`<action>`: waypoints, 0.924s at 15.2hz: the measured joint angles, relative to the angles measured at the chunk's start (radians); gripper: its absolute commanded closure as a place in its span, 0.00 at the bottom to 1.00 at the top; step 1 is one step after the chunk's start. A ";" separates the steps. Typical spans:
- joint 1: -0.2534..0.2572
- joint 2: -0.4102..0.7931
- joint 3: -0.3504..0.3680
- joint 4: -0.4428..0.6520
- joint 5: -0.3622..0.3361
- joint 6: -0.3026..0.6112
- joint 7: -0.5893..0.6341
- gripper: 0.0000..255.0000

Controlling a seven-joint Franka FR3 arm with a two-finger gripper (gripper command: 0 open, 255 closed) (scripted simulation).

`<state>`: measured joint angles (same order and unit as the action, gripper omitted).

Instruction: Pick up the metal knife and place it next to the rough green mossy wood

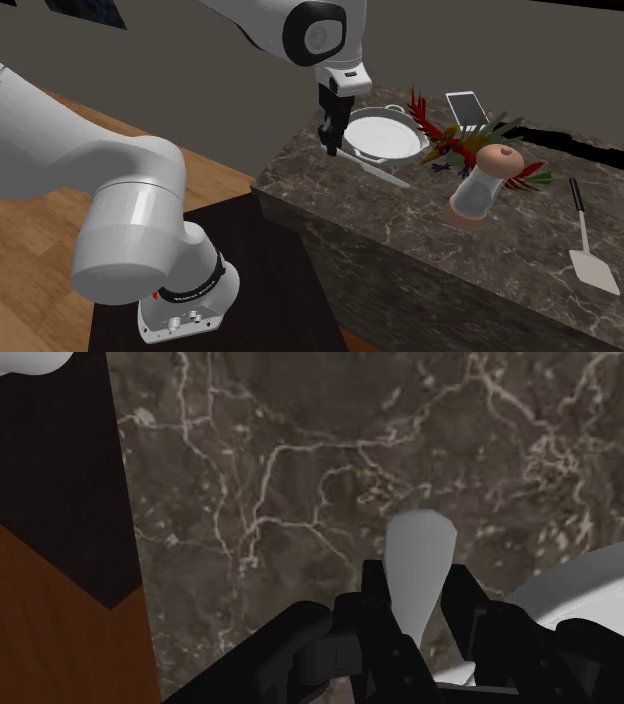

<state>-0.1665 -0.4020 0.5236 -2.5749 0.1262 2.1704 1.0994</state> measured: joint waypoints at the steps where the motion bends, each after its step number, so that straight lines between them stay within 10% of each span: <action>1: 0.002 -0.009 -0.003 0.007 0.002 -0.015 -0.002 1.00; 14: -0.023 -0.014 -0.046 0.153 -0.026 -0.167 -0.039 1.00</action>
<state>-0.1898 -0.4159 0.4779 -2.4220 0.1006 2.0038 1.0607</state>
